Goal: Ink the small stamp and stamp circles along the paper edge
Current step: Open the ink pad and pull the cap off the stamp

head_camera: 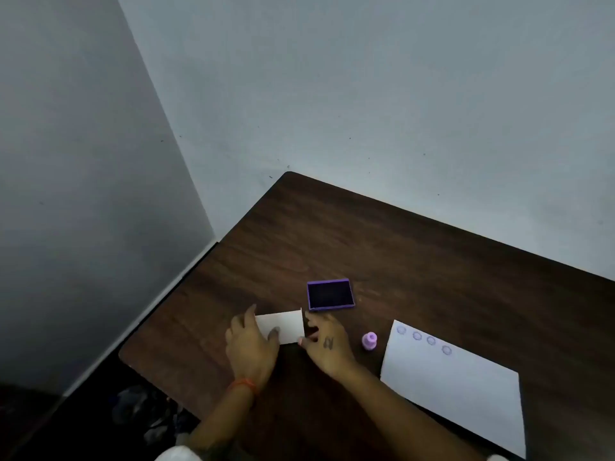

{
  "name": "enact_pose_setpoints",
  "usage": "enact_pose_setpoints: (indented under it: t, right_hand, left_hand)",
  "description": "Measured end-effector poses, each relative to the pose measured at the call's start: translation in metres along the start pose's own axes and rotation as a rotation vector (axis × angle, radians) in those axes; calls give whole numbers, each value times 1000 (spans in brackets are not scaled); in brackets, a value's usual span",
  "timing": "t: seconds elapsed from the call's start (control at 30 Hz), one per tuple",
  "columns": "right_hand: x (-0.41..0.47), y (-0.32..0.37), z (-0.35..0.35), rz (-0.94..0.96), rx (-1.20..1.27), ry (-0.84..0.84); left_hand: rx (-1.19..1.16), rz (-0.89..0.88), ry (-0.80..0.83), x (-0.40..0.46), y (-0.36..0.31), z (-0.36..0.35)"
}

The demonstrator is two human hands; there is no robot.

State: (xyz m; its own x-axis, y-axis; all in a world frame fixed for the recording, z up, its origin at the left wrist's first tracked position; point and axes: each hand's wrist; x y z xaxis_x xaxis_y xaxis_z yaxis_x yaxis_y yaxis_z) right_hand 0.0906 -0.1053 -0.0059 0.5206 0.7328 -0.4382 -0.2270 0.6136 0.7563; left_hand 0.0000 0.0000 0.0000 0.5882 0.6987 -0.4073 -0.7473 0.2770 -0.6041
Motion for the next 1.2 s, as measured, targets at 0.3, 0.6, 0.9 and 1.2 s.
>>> enact_pose_setpoints:
  t: [0.3, 0.6, 0.9, 1.2]
  right_hand:
    - [-30, -7, 58, 69, 43, -443]
    - [-57, -54, 42, -142, 113, -346]
    - [-57, -50, 64, -26, 337, -341]
    - [-64, -38, 78, -133, 842, -264]
  left_hand:
    - [35, -559, 151, -8, -53, -34]
    - [179, -571, 490, -18, -64, -72]
    - [-94, -580, 520, -13, -76, -62]
    - [-212, -610, 484, -13, -82, -55]
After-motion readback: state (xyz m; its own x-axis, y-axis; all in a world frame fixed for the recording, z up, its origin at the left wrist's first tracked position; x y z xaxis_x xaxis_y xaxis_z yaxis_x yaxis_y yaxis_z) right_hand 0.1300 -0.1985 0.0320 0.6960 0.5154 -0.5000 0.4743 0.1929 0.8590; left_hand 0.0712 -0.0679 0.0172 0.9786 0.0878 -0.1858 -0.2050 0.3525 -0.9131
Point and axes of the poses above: each hand's wrist, its own x-axis towards the middle knuckle, its own z-axis out of the back of the hand, y = z × x, and after that the axes turned 13 degrees about y, right-handed
